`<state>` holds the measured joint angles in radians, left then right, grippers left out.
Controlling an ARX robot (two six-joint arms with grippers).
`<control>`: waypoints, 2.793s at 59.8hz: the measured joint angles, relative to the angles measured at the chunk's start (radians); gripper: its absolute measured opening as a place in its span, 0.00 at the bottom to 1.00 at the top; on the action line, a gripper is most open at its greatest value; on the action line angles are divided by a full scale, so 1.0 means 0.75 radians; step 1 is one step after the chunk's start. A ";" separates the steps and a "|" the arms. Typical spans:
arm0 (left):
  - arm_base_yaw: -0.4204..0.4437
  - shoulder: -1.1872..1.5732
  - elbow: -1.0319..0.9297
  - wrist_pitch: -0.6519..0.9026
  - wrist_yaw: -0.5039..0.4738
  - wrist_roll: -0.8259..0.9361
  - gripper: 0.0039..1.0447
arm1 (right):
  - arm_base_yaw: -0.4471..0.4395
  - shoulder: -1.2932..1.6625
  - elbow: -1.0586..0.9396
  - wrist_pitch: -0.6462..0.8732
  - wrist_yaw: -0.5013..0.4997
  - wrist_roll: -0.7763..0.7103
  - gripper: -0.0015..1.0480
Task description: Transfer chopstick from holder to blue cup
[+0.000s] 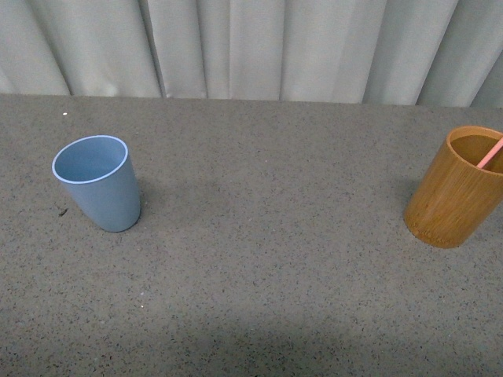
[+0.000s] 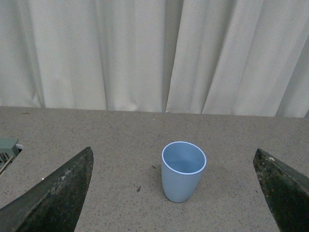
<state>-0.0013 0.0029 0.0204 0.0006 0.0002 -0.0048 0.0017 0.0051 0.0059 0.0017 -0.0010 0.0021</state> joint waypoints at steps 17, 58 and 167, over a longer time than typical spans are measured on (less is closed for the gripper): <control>0.000 0.000 0.000 0.000 0.000 0.000 0.94 | 0.000 0.000 0.000 0.000 0.000 0.001 0.91; 0.000 0.000 0.000 0.000 0.000 0.000 0.94 | 0.000 0.000 0.000 0.000 0.000 0.001 0.91; -0.190 1.461 0.422 0.462 0.021 -0.653 0.94 | -0.001 -0.001 0.000 0.000 -0.001 0.000 0.91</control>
<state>-0.1436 1.0988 0.3370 0.3473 0.0158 -0.4946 0.0013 0.0044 0.0059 0.0017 -0.0013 0.0021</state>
